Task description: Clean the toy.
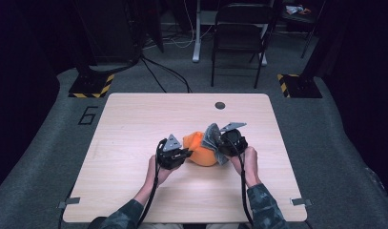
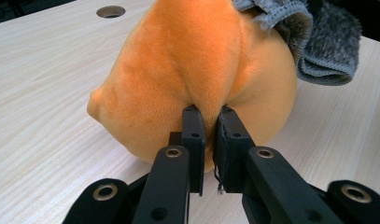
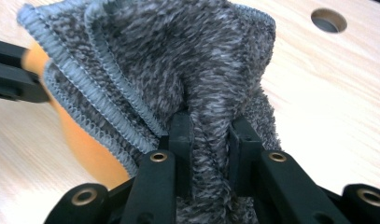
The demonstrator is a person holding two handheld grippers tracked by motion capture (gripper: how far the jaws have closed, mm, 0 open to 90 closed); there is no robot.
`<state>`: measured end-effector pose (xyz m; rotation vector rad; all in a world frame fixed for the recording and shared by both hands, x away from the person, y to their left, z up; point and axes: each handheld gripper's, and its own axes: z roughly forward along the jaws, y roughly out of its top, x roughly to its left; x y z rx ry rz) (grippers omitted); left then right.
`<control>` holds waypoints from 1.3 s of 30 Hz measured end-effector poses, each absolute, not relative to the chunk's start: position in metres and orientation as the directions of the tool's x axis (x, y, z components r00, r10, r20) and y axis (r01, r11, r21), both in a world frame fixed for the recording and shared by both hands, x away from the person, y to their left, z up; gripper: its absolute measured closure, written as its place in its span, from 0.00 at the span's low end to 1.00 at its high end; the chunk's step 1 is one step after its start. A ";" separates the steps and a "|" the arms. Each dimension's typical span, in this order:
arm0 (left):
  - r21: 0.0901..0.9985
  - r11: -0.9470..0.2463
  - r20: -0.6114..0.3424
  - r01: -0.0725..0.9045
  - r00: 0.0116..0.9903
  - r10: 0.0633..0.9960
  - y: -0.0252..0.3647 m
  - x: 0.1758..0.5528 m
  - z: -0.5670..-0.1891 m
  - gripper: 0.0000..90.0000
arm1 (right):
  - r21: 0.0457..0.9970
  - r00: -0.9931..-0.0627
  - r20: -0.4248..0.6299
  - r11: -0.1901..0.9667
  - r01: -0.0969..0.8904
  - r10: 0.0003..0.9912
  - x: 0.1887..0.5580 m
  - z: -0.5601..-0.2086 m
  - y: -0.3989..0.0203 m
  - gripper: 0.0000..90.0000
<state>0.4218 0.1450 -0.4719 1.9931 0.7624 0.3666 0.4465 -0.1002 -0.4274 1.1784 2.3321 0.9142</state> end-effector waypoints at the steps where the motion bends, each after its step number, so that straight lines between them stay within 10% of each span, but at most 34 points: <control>1: 0.856 -0.367 -0.049 0.365 0.762 0.646 0.145 0.422 -0.472 0.93 | 0.687 -0.574 -0.035 0.436 0.581 0.818 0.448 -0.430 -0.102 0.83; 20: 0.858 -0.360 -0.053 0.366 0.760 0.648 0.146 0.422 -0.472 0.93 | 0.580 -0.511 -0.012 0.423 0.697 0.859 0.464 -0.479 -0.124 0.83; 39: 0.855 -0.346 -0.073 0.385 0.752 0.656 0.148 0.424 -0.475 0.89 | 0.684 -0.589 -0.082 0.475 0.554 0.804 0.440 -0.431 -0.094 0.83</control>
